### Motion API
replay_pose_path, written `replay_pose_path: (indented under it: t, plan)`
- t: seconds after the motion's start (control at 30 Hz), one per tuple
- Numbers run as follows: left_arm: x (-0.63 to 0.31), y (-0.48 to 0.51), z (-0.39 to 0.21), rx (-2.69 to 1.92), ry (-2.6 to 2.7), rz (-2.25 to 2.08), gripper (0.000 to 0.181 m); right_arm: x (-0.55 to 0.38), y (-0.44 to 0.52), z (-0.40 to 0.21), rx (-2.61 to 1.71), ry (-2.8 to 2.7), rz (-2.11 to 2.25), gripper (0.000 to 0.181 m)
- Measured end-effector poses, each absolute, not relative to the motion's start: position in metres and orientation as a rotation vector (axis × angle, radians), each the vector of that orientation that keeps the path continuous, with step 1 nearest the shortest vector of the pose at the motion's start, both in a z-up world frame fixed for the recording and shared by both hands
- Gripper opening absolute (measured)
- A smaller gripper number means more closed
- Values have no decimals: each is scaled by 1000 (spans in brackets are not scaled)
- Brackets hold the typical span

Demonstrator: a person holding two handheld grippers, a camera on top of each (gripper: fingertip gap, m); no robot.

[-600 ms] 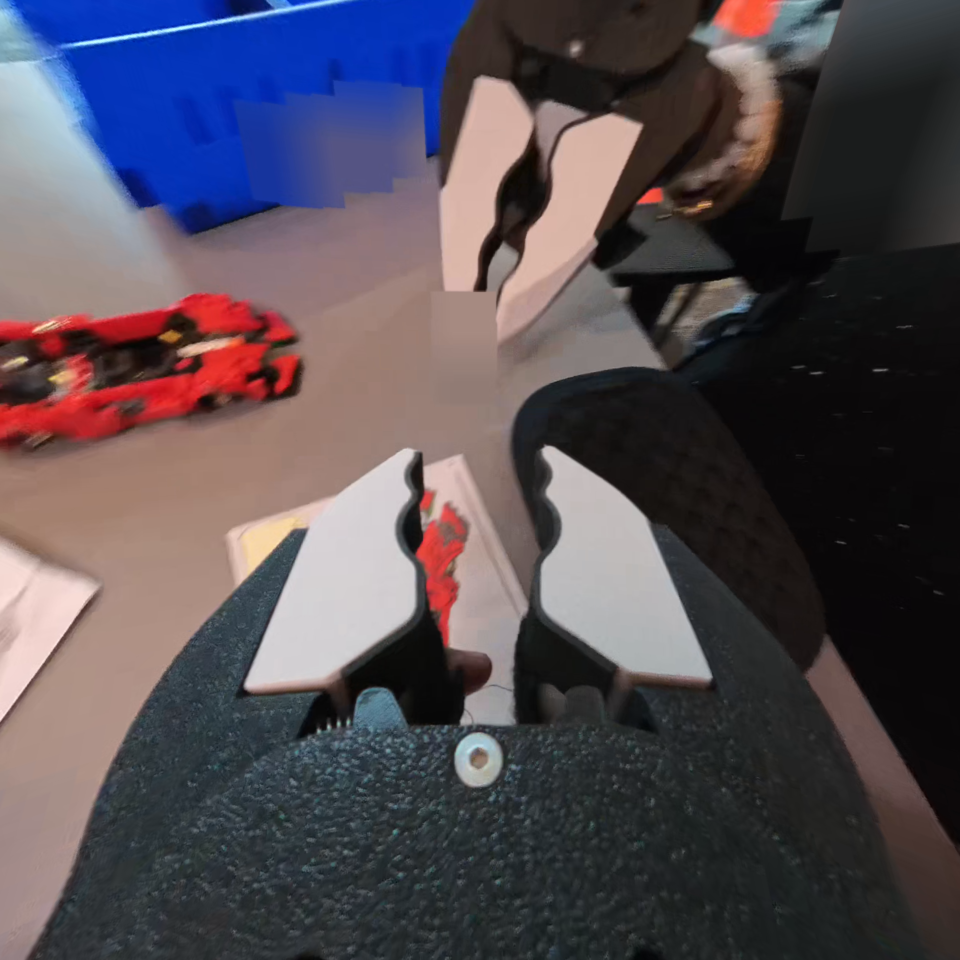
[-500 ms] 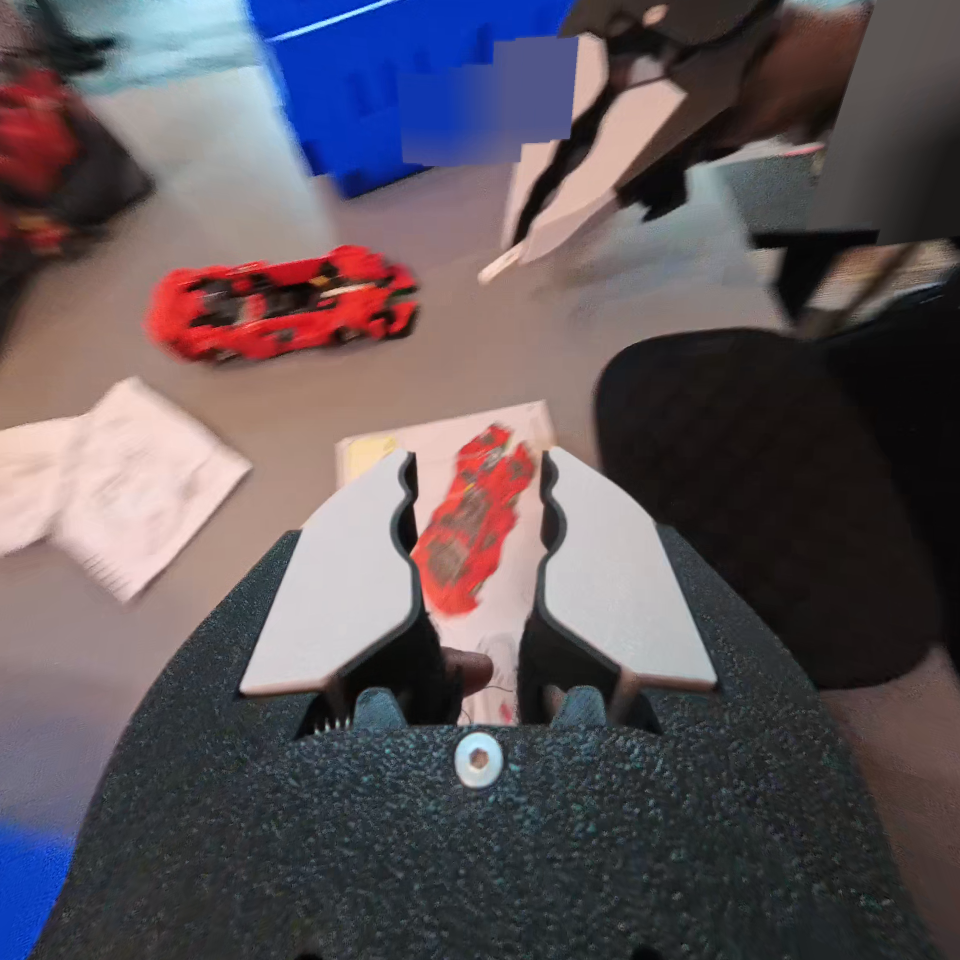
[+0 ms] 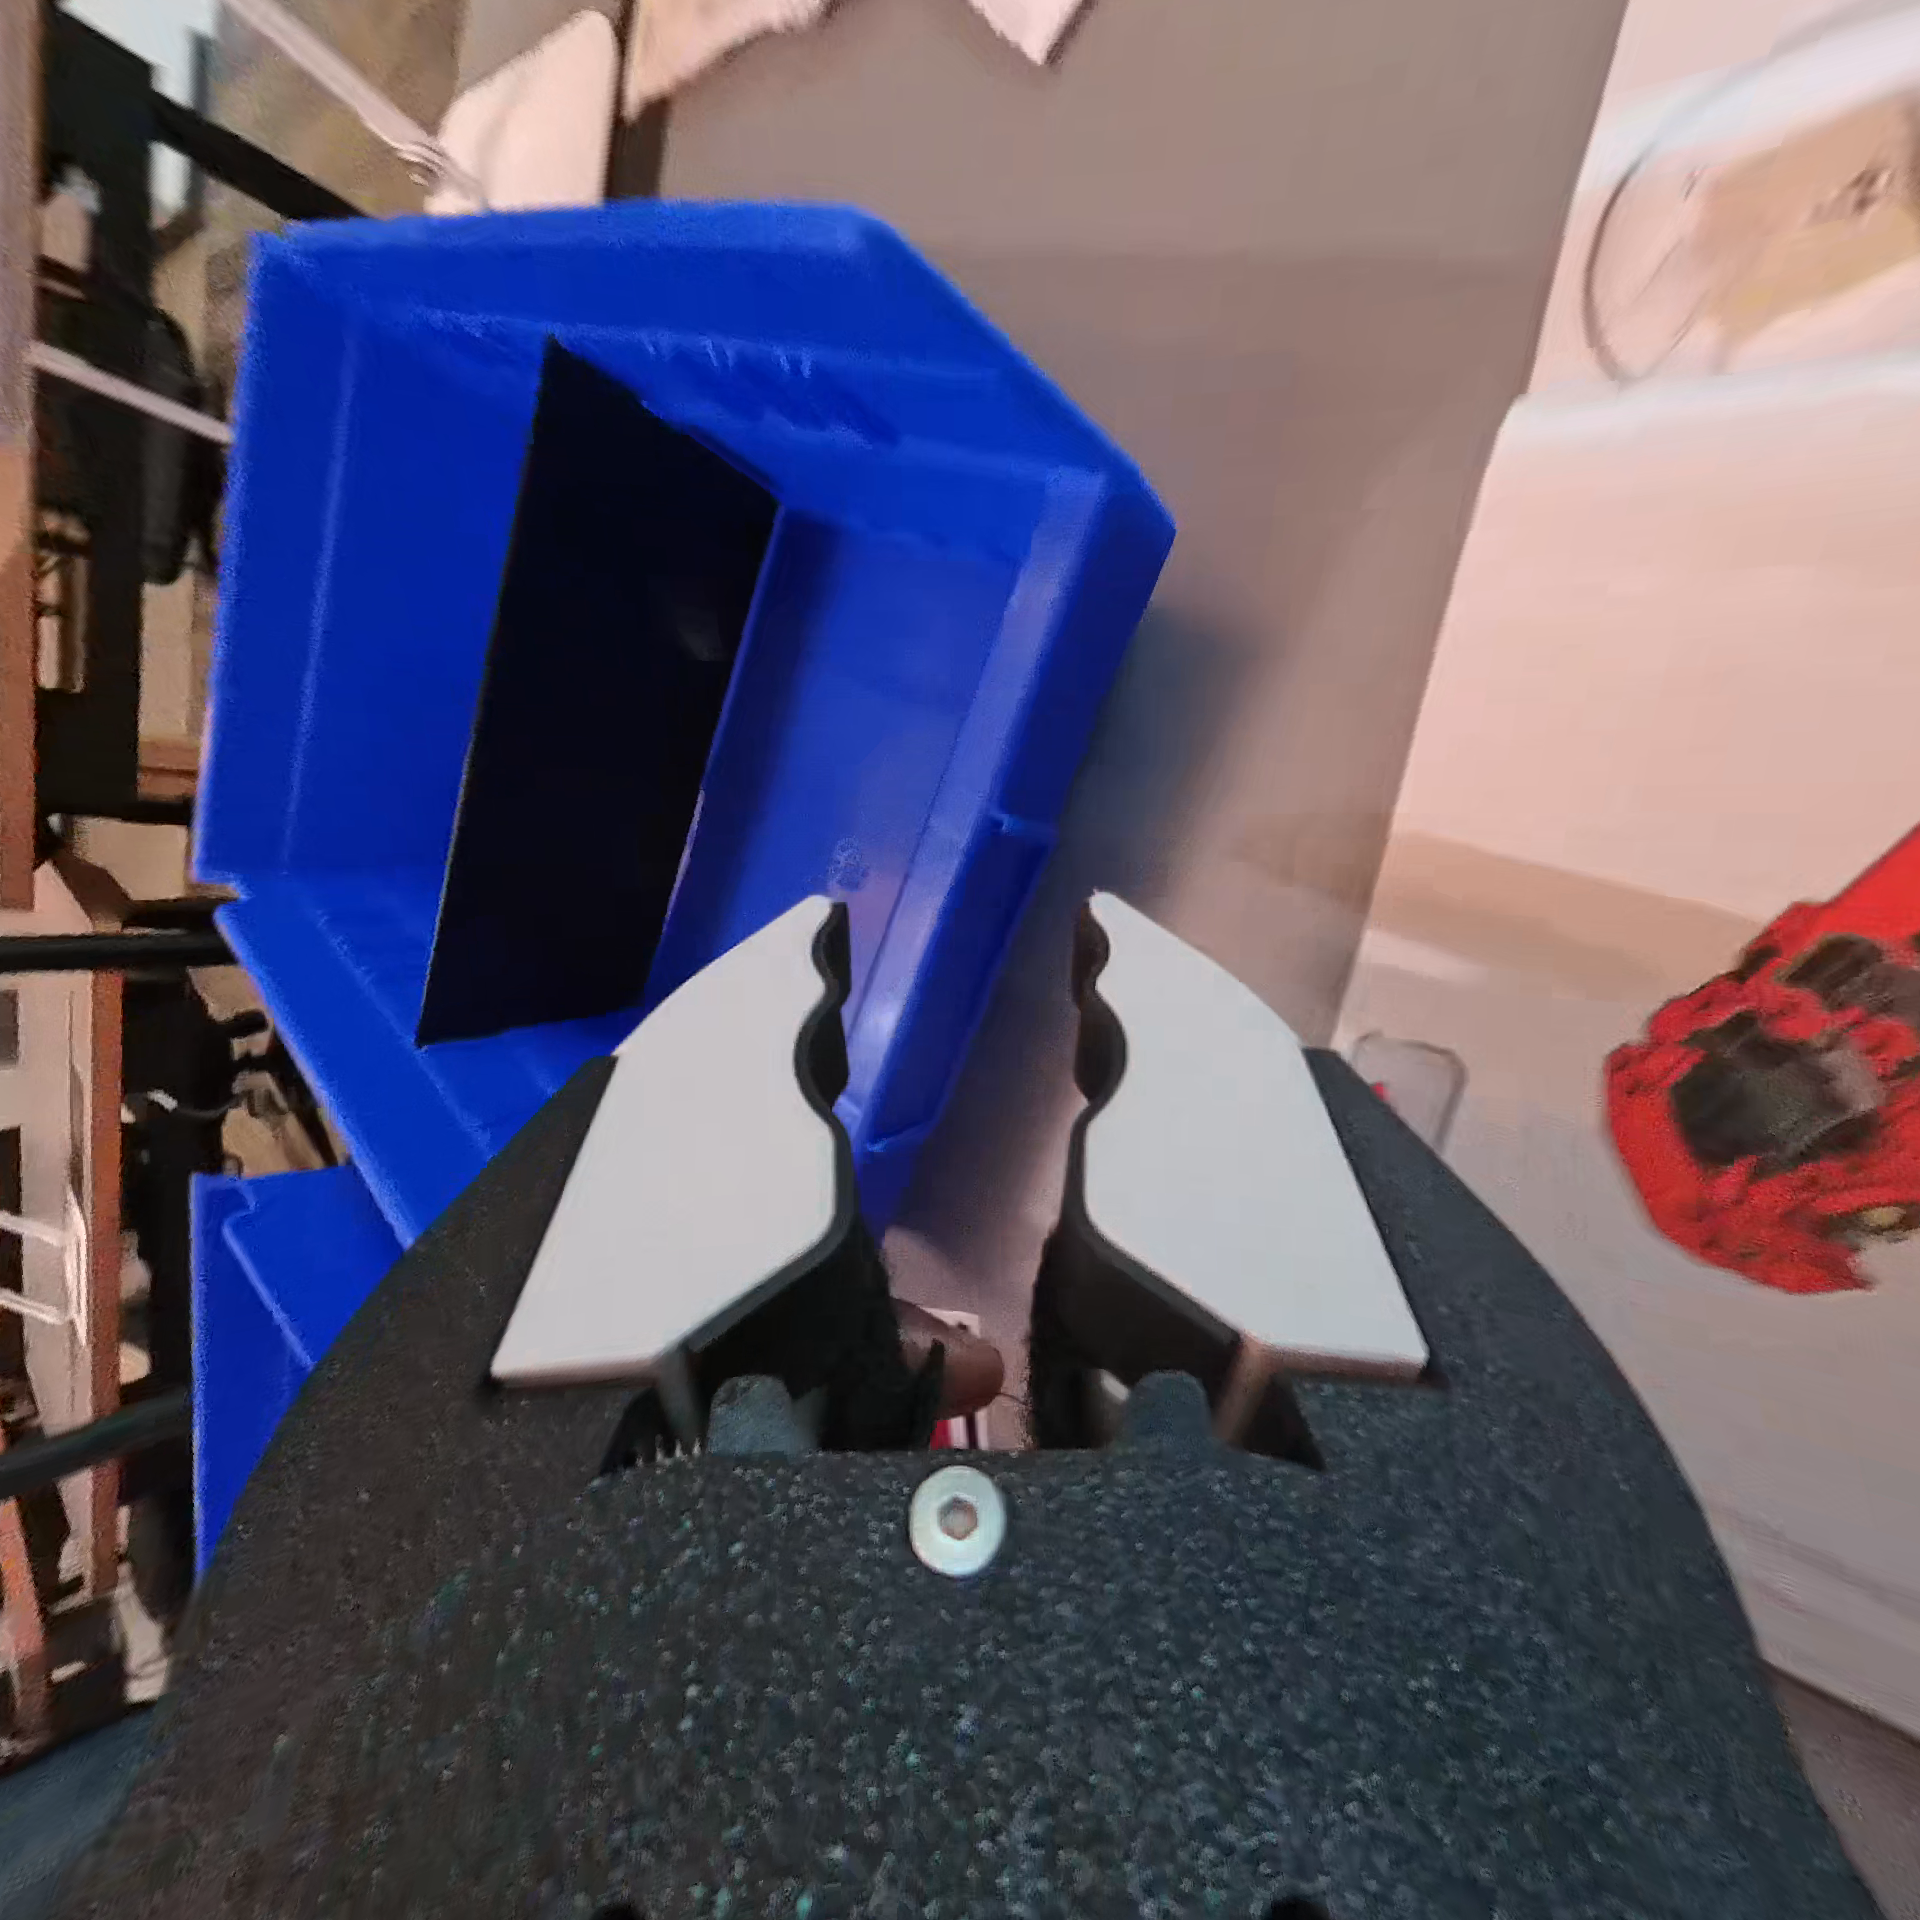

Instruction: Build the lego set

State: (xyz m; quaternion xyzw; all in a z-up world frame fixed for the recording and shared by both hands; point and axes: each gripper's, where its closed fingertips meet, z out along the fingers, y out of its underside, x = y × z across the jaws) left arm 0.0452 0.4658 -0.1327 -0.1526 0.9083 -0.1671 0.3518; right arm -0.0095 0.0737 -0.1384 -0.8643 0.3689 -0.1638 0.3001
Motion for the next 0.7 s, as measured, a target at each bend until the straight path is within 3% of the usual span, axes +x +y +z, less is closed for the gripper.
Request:
replay_pose_path:
  t: [0.23, 0.3, 0.37, 0.53, 0.7]
  plan:
    - [64, 470, -164, -254, 2591, -384, 52, 62, 174, -79, -2556, 53, -145, 87]
    - [66, 477, -180, -225, 2669, -254, 47, 109, 193, -92, -2638, -121, -114, 85]
    - [73, 479, -184, -178, 2646, -190, 31, 156, 206, -115, -2691, -176, -64, 83]
    - [75, 477, -183, -134, 2577, -134, 30, 235, 215, -174, -2759, -222, -8, 89]
    - [74, 467, -181, -124, 2532, -222, 29, 242, 224, -199, -2746, -227, 75, 88]
